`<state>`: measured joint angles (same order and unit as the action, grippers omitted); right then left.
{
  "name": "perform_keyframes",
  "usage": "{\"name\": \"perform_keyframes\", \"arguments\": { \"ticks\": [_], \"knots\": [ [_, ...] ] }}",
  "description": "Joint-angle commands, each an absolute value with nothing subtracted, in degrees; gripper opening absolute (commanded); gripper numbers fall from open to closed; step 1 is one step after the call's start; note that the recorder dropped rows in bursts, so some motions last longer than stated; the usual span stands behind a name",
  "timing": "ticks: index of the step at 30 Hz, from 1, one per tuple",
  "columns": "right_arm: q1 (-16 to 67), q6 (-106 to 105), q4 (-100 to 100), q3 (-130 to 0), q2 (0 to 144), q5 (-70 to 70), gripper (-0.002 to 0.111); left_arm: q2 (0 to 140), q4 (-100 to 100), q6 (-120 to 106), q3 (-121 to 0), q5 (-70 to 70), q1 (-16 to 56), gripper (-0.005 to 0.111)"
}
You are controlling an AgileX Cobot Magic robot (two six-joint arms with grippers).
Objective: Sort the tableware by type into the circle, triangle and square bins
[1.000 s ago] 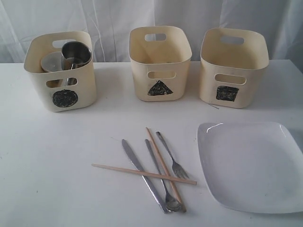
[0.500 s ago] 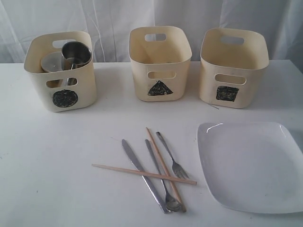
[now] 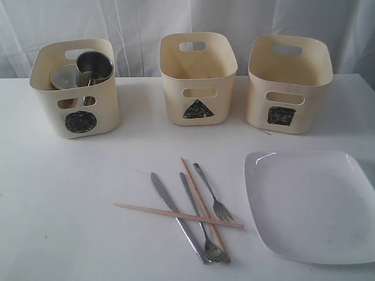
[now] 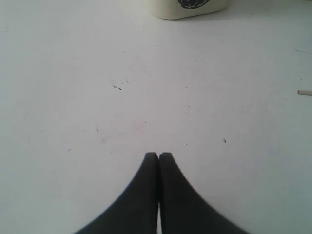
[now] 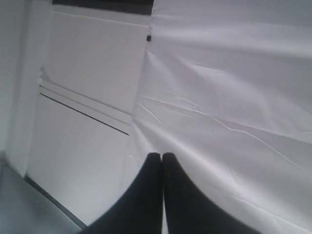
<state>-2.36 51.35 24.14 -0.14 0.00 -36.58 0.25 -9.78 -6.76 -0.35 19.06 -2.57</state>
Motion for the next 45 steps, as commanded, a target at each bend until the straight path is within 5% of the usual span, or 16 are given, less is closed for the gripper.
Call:
{"name": "perform_keyframes", "arguments": {
  "ticks": [1, 6, 8, 11, 16, 19, 23, 28, 37, 40, 45],
  "knots": [
    [-2.8, 52.7, 27.8, -1.4, 0.0, -39.6, 0.0, 0.0, -10.6, -6.4, 0.0, 19.7, -2.7, 0.0],
    [-2.8, 52.2, 29.1, -15.6, 8.9, -43.0, 0.0, 0.0, -10.6, -6.4, 0.0, 19.7, -2.7, 0.0],
    [-2.8, 43.2, 12.8, -31.2, 21.2, -43.6, 0.0, 0.0, -10.6, -6.4, 0.0, 19.7, -2.7, 0.0],
    [-2.8, 42.8, -38.2, -54.0, 44.1, -31.9, 0.0, 0.0, -10.6, -6.4, 0.0, 19.7, -2.7, 0.0],
    [-2.8, 61.5, -89.6, -59.4, 67.1, -16.1, 0.0, 0.0, -10.6, -6.4, 0.0, 19.7, -2.7, 0.0],
    [-2.3, 77.0, -99.9, -59.4, 71.8, -23.4, 0.0, 0.0, -10.6, -6.4, 0.0, 19.7, -2.7, 0.0],
    [1.7, 91.7, -99.9, -57.6, 77.6, -37.2, 0.0, 0.0, -10.6, -6.4, 0.0, 19.7, -2.7, 0.0],
    [6.2, 91.5, -99.9, -56.6, 86.3, -32.9, 0.0, 0.0, -10.6, -6.4, 0.0, 19.7, -2.7, 0.0],
    [7.4, 75.7, -92.3, -56.6, 89.0, 33.5, 0.0, 0.0, -10.6, -6.4, 0.0, 19.7, -2.7, 0.0],
    [7.4, 56.3, -69.0, -56.6, 86.8, 35.2, 0.0, 0.0, -10.6, -6.4, 0.0, 19.7, -2.7, 0.0],
    [10.2, -16.3, 3.0, -56.6, 86.1, 41.9, 0.0, 0.0, -10.6, -6.4, 0.0, 19.7, -2.7, 0.0]
  ]
}}
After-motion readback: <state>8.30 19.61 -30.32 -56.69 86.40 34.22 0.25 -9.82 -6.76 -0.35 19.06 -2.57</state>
